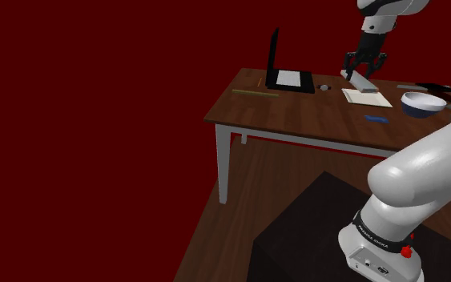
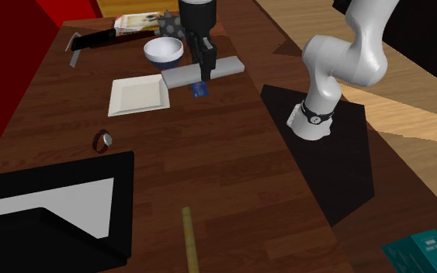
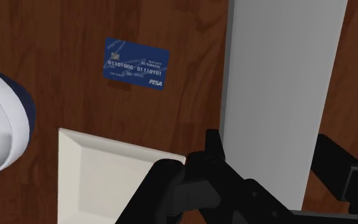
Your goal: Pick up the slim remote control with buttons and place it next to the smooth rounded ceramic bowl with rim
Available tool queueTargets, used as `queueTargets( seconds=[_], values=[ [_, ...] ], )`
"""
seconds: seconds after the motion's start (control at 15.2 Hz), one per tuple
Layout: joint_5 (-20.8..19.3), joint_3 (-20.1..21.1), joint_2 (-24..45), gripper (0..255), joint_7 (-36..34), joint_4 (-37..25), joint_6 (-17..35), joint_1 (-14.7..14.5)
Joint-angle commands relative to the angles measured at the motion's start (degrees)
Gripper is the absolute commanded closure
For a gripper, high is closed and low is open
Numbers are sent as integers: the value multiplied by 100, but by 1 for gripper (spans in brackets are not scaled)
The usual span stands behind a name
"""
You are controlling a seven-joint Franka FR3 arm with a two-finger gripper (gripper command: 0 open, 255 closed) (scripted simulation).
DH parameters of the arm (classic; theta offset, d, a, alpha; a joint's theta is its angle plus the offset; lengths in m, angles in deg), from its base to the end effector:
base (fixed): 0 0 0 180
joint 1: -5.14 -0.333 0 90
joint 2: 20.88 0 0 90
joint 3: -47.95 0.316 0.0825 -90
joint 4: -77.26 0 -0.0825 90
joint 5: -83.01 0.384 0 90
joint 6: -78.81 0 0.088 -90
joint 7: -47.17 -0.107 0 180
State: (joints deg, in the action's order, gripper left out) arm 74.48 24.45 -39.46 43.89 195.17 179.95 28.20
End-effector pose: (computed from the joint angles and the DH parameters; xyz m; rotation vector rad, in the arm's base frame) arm 0.2977 -0.3626 0.5595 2.8607 -1.2482 0.0013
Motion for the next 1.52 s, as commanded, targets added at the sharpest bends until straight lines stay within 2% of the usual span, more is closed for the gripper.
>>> queueTargets(
  seconds=[0.0, 0.73, 1.45],
  values=[
    [-151, -78, -328, 255, 133, 289, -7, 119],
    [-927, -736, -1547, 255, 1174, 986, -314, 846],
    [-1682, -1679, -2133, 255, 2515, 904, -625, 1472]
  ],
)
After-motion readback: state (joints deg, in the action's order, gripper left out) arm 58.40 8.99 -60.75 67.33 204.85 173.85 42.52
